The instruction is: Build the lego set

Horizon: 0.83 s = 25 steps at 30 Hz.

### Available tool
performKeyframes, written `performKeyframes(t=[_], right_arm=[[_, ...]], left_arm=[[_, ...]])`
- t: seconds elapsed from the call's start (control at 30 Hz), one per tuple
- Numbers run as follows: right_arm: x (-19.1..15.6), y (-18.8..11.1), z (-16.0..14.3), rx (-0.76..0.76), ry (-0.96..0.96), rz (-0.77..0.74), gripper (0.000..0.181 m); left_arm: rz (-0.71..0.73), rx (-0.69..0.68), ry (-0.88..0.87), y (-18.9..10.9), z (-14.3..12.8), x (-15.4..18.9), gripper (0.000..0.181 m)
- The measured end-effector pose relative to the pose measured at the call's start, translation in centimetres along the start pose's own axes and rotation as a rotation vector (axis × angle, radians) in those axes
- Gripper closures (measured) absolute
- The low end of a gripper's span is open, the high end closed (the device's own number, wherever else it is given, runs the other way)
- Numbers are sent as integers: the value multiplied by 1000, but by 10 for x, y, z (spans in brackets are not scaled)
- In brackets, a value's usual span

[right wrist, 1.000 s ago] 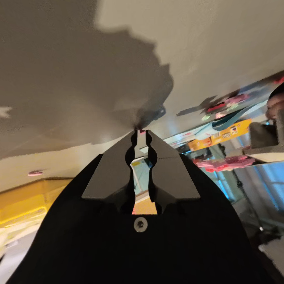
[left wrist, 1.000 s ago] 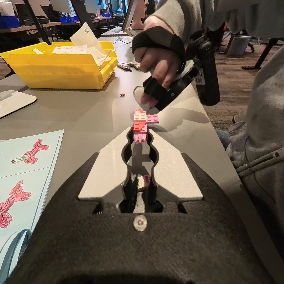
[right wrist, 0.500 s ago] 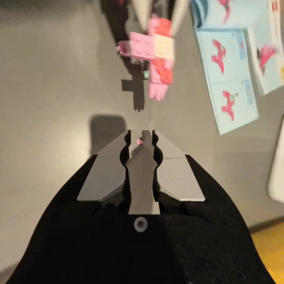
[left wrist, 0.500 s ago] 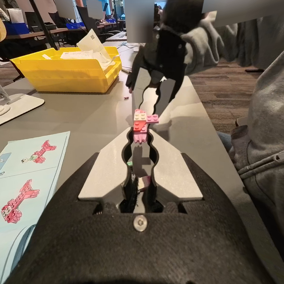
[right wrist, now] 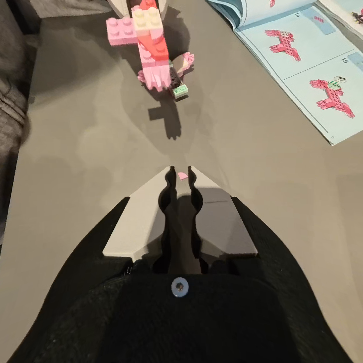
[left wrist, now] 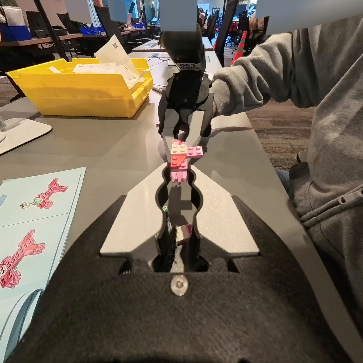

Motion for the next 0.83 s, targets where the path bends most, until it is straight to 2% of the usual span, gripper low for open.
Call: performKeyframes(t=[0.43, 0.83], right_arm=[[4, -11, -6, 8, 6, -85, 167], [1, -10, -6, 17, 77, -83, 169]], left_arm=[[-8, -6, -4, 1, -1, 1, 165], [-12, -12, -10, 1, -3, 1, 165]])
Point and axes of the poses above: each gripper's, where its closed fingertips meet, y out along the fingers, z out of its top, x = y × z across the jaws, the point moved 7 cm from there along -y, back along the fingers, and after that the axes turned 8 degrees about x, right-handed, at the moved point
